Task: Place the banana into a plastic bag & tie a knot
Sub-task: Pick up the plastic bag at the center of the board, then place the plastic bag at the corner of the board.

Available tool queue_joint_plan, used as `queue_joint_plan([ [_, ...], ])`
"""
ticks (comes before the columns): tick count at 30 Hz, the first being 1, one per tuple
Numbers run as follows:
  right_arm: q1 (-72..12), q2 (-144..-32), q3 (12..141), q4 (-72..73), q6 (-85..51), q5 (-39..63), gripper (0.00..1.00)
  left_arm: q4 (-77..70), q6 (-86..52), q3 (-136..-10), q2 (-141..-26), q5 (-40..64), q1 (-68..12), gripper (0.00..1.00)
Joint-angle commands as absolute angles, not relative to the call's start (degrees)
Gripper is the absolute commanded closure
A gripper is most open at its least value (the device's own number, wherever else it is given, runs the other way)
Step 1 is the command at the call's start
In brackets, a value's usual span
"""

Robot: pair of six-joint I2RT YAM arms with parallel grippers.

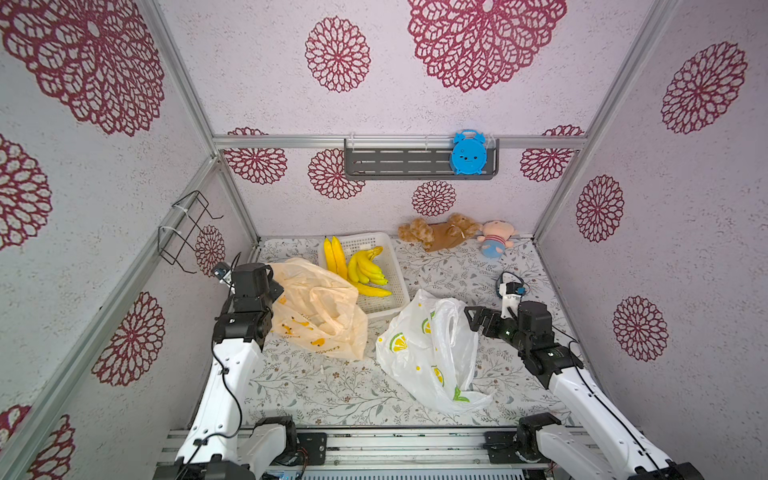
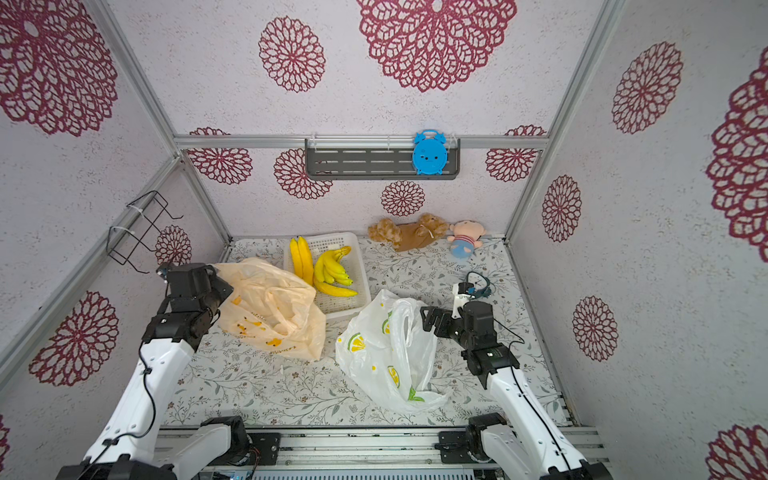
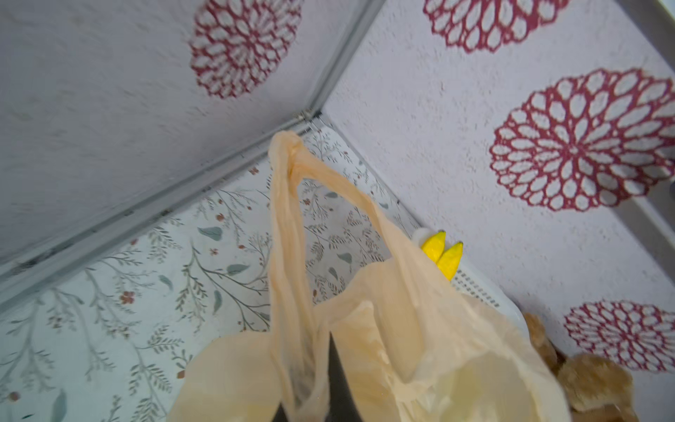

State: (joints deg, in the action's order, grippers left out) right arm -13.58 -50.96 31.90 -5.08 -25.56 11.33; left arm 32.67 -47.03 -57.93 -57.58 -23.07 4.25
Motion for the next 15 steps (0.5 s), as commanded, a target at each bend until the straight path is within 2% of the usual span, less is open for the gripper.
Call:
queue_joint_plan([
  [1, -14.1, -51.3, 33.7, -4.8, -25.7, 11.3, 0.01, 39.1, -48.5, -58.3, -54.4, -34.5, 5.9, 1.00],
  [4, -14.1, -51.9, 34.4, -5.5, -26.4, 9.9, 0.01, 37.7, -48.0, -56.8, -55.1, -34.4, 7.6, 0.99],
  [8, -14.1, -53.7, 35.9, -6.7, -27.2, 7.7, 0.01, 35.1, -47.8, -56.3, -62.6, -32.6, 8.7, 0.97],
  [9, -14.2, -54.2, 36.4, -7.1, -27.3, 7.4, 0.01, 34.1, -47.5, -56.6, -64.7, -32.2, 8.9, 0.94],
  [11, -14.2, -55.2, 37.6, -7.9, -27.5, 7.1, 0.01, 32.7, -46.4, -58.0, -69.8, -30.3, 9.5, 0.79],
  [12, -14.2, -55.5, 38.1, -8.3, -27.5, 7.2, 0.01, 32.6, -46.0, -59.0, -71.8, -29.3, 9.7, 0.68],
  [13, -14.2, -55.8, 38.8, -9.0, -27.6, 7.1, 0.01, 33.5, -45.6, -60.5, -73.7, -28.4, 9.8, 0.51],
  [15, -14.2, -56.0, 40.2, -10.7, -27.3, 7.0, 0.02, 35.8, -44.6, -63.5, -75.7, -27.3, 9.7, 0.37],
])
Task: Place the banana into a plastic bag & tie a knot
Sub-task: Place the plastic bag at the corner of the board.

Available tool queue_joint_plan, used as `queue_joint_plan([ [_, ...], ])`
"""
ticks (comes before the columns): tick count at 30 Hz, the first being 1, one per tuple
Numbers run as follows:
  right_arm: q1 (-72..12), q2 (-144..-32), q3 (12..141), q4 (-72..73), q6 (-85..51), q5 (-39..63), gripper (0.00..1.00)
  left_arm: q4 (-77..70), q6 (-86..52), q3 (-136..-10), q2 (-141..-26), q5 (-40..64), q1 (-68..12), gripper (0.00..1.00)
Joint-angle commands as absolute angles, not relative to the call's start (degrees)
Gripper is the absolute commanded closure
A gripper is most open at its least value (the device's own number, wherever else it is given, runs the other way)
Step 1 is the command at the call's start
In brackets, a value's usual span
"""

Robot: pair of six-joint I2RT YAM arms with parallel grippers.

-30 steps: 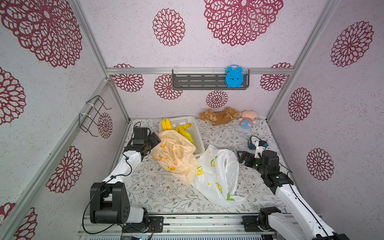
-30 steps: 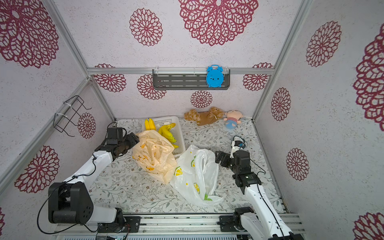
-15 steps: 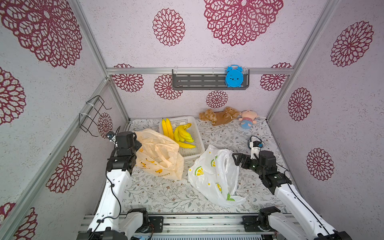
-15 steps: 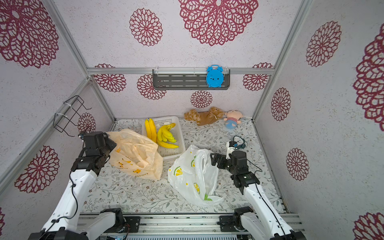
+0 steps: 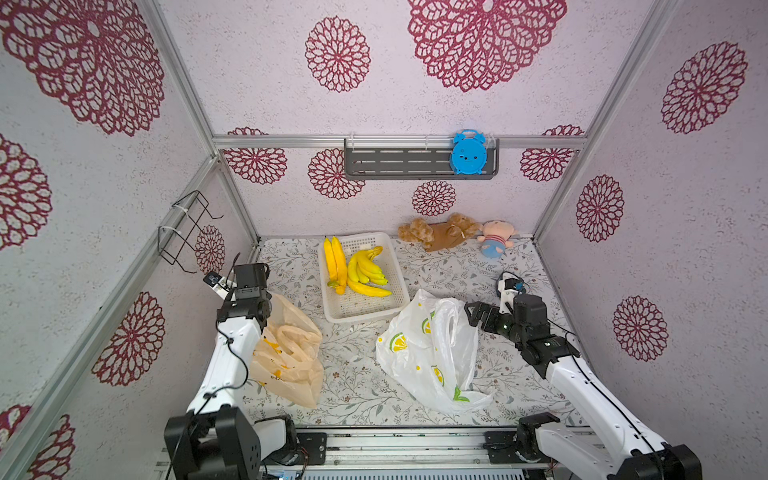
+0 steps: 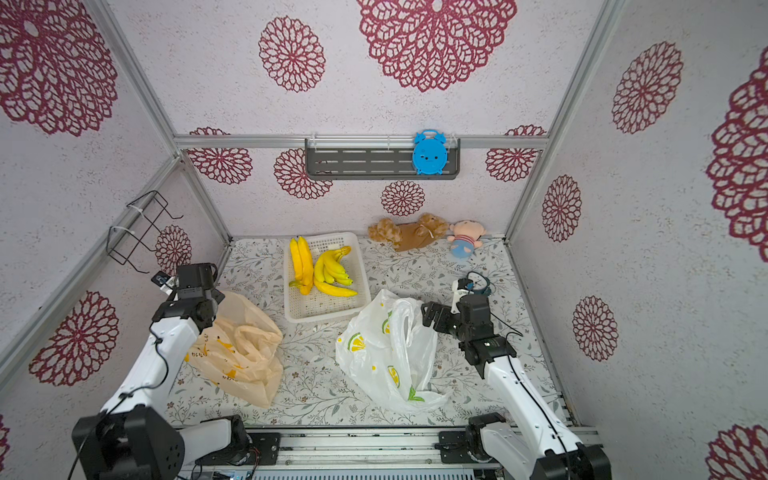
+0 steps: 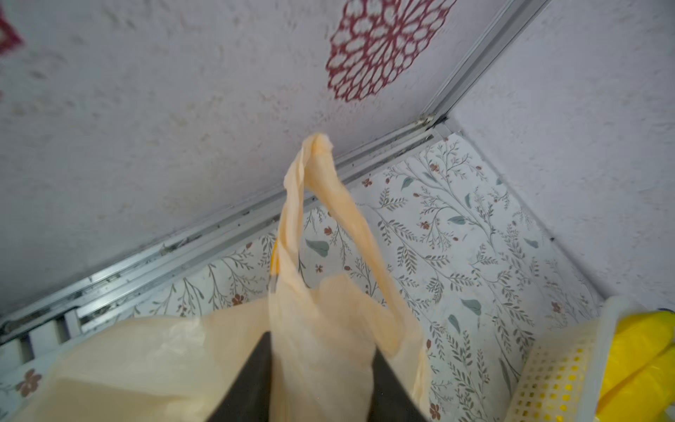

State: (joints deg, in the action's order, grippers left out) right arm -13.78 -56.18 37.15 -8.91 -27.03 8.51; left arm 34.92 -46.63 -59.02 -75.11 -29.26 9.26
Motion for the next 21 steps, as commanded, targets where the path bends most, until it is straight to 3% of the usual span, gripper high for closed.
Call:
queue_joint_plan([
  [1, -14.2, -56.0, 41.2, -11.7, -26.9, 6.9, 0.02, 35.9, -44.1, -63.9, -75.4, -27.1, 9.5, 0.30],
  [5, -14.4, -55.9, 45.4, -14.7, -24.7, 8.1, 0.03, 35.2, -42.5, -63.9, -72.0, -27.5, 8.5, 0.01],
  [13, -21.0, -65.2, 57.5, -16.2, -20.2, 13.1, 0.07, 37.3, -42.0, -66.1, -69.9, -27.4, 1.2, 0.03],
  [21, -32.1, -87.6, 76.6, -19.6, -14.7, 13.5, 0.18, 33.2, -42.5, -61.9, -69.8, -21.7, 0.1, 0.03],
])
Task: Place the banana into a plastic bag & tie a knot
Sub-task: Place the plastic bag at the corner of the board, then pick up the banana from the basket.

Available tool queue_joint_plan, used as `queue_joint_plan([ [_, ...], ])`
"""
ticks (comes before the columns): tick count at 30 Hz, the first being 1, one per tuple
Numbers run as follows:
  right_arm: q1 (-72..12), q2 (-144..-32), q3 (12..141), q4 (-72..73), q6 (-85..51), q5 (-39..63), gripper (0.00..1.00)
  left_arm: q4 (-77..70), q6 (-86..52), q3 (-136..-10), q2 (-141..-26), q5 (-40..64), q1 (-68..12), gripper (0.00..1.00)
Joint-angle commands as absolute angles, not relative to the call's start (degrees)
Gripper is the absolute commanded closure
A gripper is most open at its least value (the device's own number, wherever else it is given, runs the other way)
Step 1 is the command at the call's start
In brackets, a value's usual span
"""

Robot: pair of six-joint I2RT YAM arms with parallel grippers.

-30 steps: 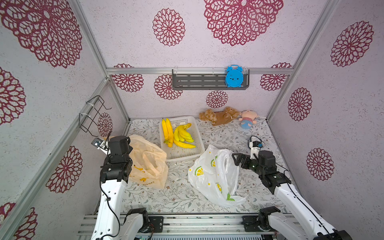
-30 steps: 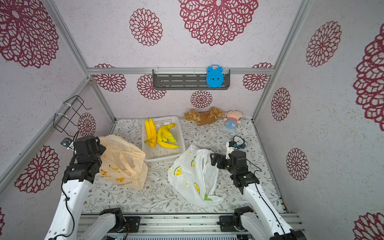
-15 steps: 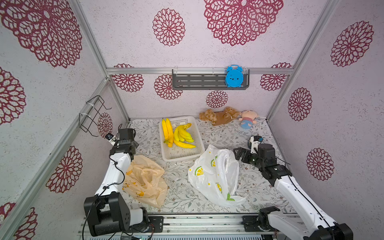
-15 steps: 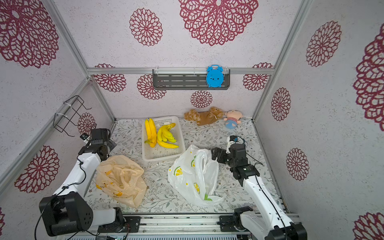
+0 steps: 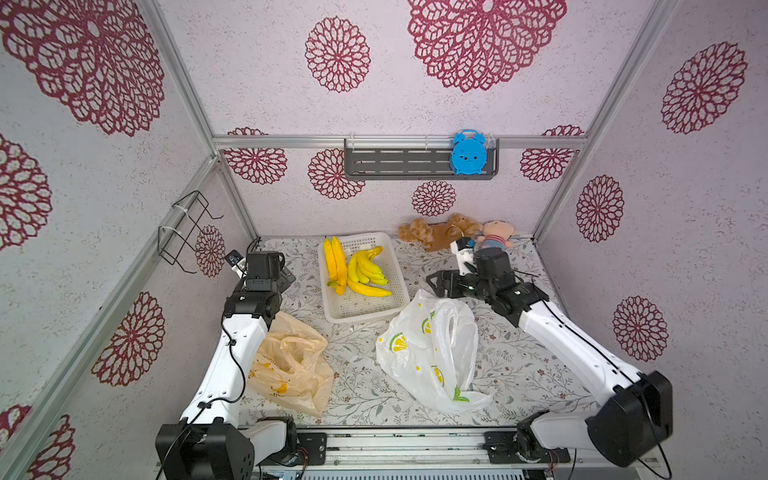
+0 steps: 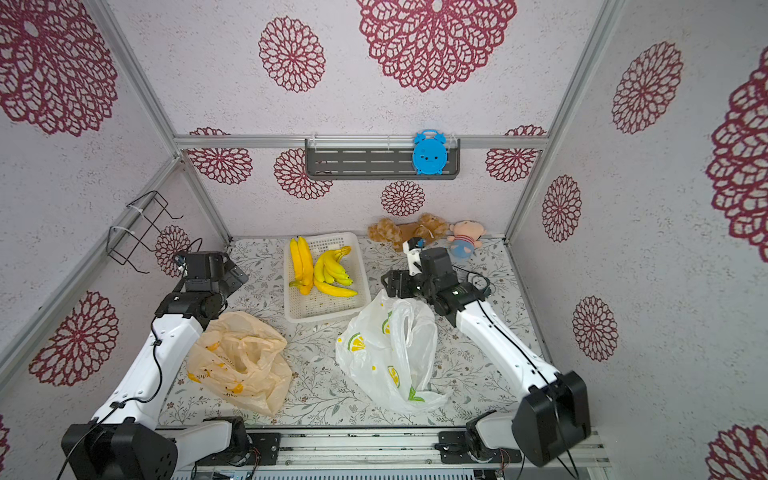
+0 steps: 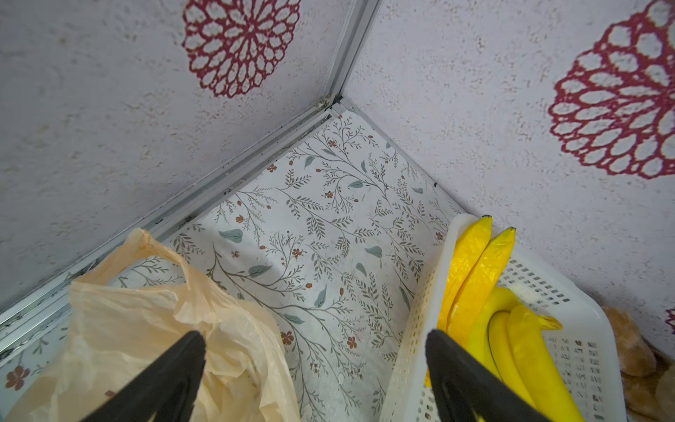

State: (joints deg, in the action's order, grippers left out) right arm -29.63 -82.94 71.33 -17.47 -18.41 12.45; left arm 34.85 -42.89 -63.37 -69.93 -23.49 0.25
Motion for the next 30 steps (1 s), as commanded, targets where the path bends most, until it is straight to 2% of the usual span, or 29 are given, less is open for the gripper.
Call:
queue_joint_plan([
  [1, -33.1, -91.0, 79.7, -20.2, -14.2, 13.7, 0.20, 33.1, -42.5, -61.5, -69.9, -21.4, 0.2, 0.03],
  [9, -35.9, -117.0, 107.1, -27.7, -10.3, 15.4, 0.36, 31.0, -42.9, -58.5, -68.8, -19.8, 0.2, 0.03],
  [16, -36.7, -136.3, 132.1, -36.8, -8.6, 17.2, 0.36, 30.8, -42.6, -58.1, -69.0, -18.9, 0.3, 0.03],
  [19, -37.2, -140.6, 137.0, -37.5, -8.5, 18.6, 0.36, 30.7, -42.5, -57.7, -68.7, -18.7, 0.3, 0.03],
  [24, -37.7, -143.4, 137.5, -34.2, -9.5, 19.0, 0.37, 30.2, -42.7, -56.8, -68.1, -17.9, 0.3, 0.03],
  [26, -37.7, -144.0, 137.5, -32.6, -10.1, 18.3, 0.45, 30.3, -42.7, -56.8, -67.9, -17.4, 0.3, 0.03],
  [28, -37.8, -144.2, 137.5, -31.0, -10.4, 17.9, 0.61, 29.9, -42.9, -56.2, -67.3, -16.7, 0.2, 0.03],
  [30, -37.9, -143.6, 137.5, -30.3, -10.2, 16.7, 0.74, 29.0, -42.9, -55.7, -67.1, -16.1, 0.2, 0.03],
])
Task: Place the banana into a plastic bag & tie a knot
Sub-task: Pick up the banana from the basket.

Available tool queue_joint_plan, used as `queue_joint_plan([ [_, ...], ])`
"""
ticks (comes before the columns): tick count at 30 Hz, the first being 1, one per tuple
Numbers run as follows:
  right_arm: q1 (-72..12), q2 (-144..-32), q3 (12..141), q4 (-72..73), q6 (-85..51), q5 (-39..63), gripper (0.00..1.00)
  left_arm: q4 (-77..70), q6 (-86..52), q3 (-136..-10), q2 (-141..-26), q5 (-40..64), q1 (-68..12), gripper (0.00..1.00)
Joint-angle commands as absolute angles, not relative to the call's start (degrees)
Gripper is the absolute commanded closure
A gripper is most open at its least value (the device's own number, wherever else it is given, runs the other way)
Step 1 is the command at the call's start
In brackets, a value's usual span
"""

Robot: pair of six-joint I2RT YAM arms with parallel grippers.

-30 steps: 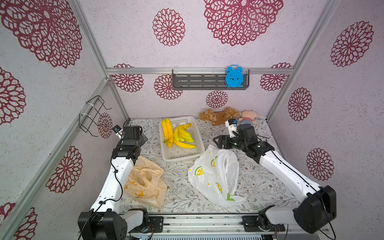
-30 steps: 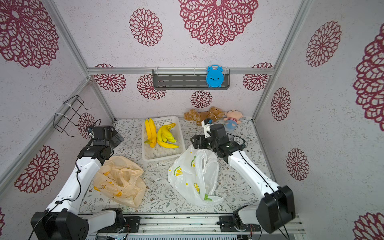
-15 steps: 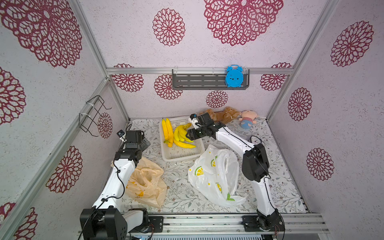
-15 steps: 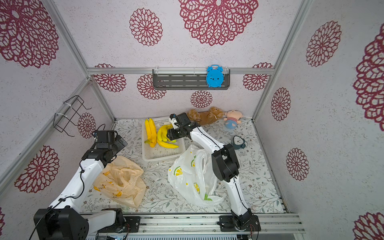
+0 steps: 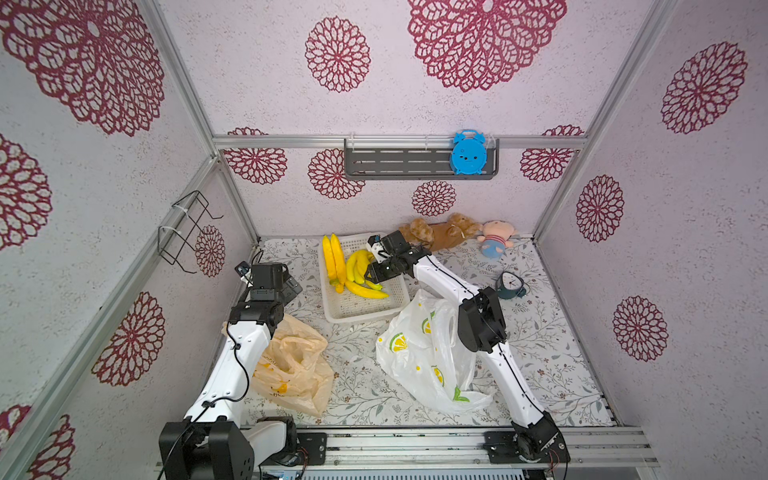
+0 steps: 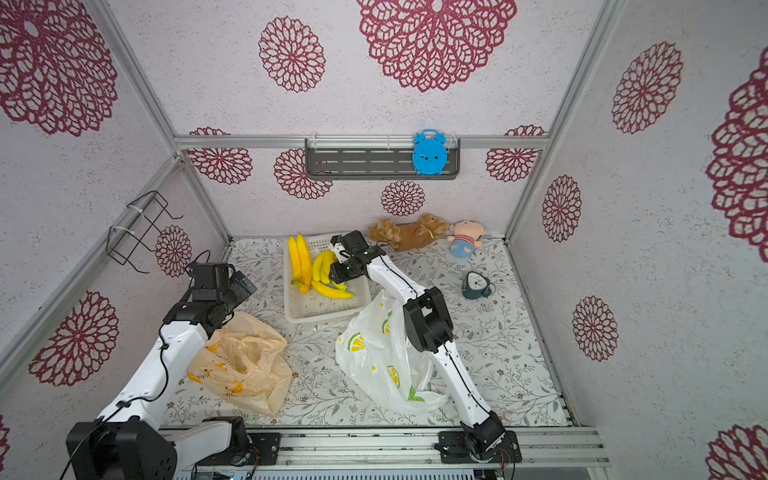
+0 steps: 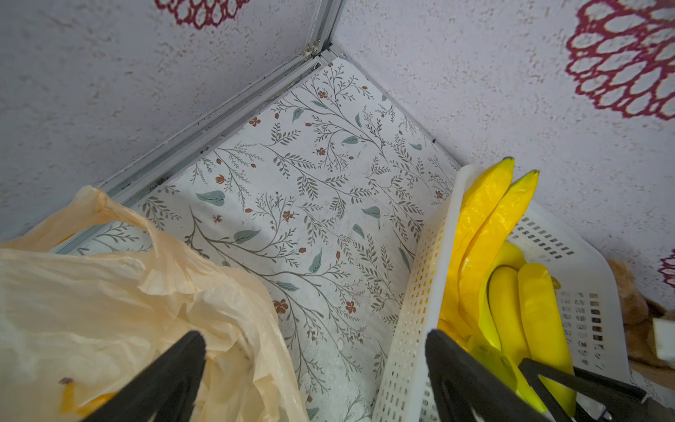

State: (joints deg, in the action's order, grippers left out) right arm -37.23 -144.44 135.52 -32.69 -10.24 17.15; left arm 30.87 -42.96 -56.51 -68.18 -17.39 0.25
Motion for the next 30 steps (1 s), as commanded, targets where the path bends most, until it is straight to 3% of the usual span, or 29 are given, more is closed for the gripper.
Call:
queue_joint_plan([
  [1, -38.0, -143.0, 137.5, -30.2, -9.9, 15.8, 0.79, 29.0, -42.8, -55.8, -67.2, -15.8, 0.1, 0.03],
  [4, -38.1, -139.8, 136.6, -30.6, -8.7, 13.8, 0.93, 30.7, -42.3, -57.1, -67.7, -15.2, -0.2, 0.03],
  [8, -38.1, -133.1, 132.5, -28.4, -8.2, 13.7, 1.00, 32.7, -41.8, -58.7, -66.6, -16.5, -2.4, 0.03],
  [13, -38.1, -122.5, 123.5, -22.6, -10.2, 14.3, 1.00, 36.2, -41.9, -62.4, -64.3, -19.1, -6.6, 0.03],
  [22, -37.7, -97.1, 95.7, -10.4, -12.9, 11.9, 1.00, 41.3, -41.0, -66.8, -58.8, -24.9, -17.3, 0.03],
  [30, -32.6, -72.1, 69.5, -6.0, -18.6, 5.9, 1.00, 40.3, -35.7, -71.8, -62.5, -24.5, -28.7, 0.03],
])
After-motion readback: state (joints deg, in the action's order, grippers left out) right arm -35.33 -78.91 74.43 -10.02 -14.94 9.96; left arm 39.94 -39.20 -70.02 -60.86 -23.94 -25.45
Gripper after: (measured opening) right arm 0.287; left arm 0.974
